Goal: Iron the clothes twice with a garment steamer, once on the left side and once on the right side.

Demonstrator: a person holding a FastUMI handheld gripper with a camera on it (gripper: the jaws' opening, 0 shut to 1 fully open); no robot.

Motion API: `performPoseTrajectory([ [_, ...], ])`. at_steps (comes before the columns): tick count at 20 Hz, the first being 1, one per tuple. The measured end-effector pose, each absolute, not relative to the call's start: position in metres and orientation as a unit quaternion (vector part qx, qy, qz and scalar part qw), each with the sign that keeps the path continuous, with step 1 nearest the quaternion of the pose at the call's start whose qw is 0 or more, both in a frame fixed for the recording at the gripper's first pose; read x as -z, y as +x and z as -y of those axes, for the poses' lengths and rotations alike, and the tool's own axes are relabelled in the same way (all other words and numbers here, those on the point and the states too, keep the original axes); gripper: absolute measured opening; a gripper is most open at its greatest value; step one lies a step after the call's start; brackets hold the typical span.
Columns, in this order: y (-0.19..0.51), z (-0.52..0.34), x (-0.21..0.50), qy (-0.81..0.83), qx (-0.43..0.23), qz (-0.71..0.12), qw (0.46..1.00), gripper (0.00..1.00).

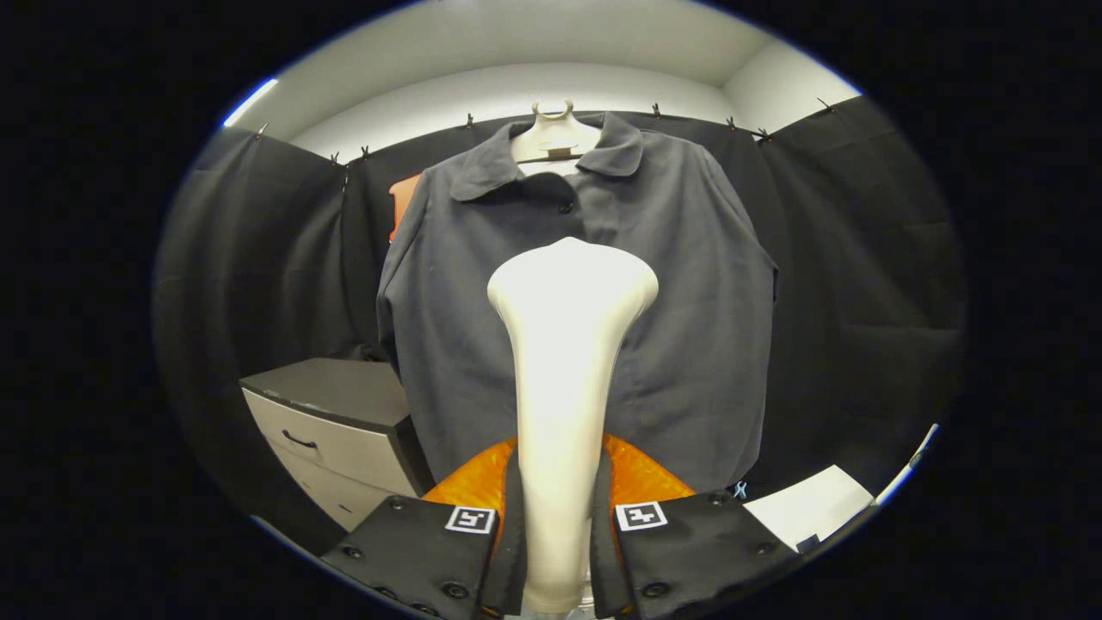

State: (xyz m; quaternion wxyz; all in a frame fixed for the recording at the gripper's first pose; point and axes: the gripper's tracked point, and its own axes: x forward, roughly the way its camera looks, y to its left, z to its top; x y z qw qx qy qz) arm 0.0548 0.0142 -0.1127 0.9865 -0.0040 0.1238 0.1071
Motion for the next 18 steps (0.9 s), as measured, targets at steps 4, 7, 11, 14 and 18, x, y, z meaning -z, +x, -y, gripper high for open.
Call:
performPoseTrajectory([
  [4, 0.092, 0.028, 0.081, 0.002, -0.086, -0.112, 0.99, 0.37],
  [7, 0.126, 0.053, 0.064, -0.01, -0.064, -0.101, 0.993, 0.37],
  [11, 0.153, 0.065, 0.057, -0.006, -0.062, -0.104, 0.993, 0.37],
  [14, 0.163, 0.065, 0.064, -0.007, -0.065, -0.112, 0.992, 0.37],
  [18, 0.16, 0.065, 0.077, -0.002, -0.068, -0.117, 0.991, 0.37],
])
